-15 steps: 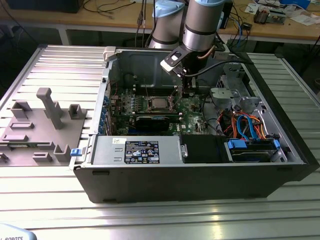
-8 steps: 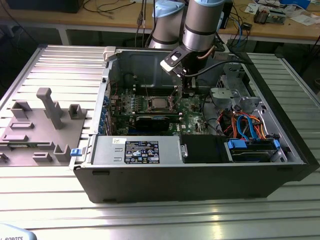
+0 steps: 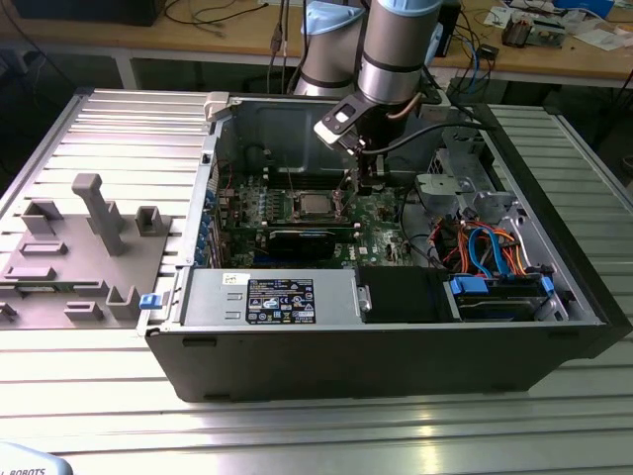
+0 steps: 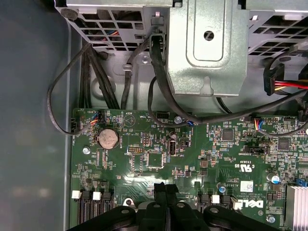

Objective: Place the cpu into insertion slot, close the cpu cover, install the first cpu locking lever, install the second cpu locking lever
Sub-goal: 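Close the cpu cover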

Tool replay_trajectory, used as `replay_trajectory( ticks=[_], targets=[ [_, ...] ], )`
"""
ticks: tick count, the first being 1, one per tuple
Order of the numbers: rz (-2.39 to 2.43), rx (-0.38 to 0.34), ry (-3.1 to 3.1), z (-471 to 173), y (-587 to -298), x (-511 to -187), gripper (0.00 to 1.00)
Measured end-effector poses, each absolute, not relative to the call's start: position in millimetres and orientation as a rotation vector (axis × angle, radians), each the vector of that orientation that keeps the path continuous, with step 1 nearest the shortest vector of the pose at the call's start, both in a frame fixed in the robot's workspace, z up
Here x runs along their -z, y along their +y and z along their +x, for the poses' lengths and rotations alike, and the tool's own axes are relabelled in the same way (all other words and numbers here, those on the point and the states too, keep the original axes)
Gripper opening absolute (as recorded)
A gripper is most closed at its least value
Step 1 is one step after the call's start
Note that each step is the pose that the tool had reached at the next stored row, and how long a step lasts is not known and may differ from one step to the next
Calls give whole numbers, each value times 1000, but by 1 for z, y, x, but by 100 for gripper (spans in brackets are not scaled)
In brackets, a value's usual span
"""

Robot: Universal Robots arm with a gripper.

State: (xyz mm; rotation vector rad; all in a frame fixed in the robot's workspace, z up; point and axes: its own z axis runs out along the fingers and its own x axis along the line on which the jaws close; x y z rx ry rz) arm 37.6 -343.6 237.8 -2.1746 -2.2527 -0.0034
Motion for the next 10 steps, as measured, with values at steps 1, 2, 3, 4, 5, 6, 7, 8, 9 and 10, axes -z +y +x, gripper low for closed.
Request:
replay_trajectory(
  ticks=[1, 2, 3, 4, 5, 6, 7, 8, 9, 10],
  targets=[
    [-2175, 3, -2253, 37, -344, -238, 11],
    [-2174, 3, -2253, 37, -344, -238, 11],
    [-2175, 3, -2253, 37, -344, -238, 11],
    [-2175, 3, -2253, 37, -344, -238, 11],
    [-2175, 3, -2253, 37, -344, -238, 11],
    [-2175, 4, -2253, 37, -344, -238, 11],
    [-2175, 3, -2253, 36, -344, -238, 11],
    [-2175, 3, -2253, 36, -344, -238, 11],
    [-2174, 3, -2253, 36, -344, -238, 11],
    [-2175, 3, -2253, 36, -344, -238, 11]
  ],
)
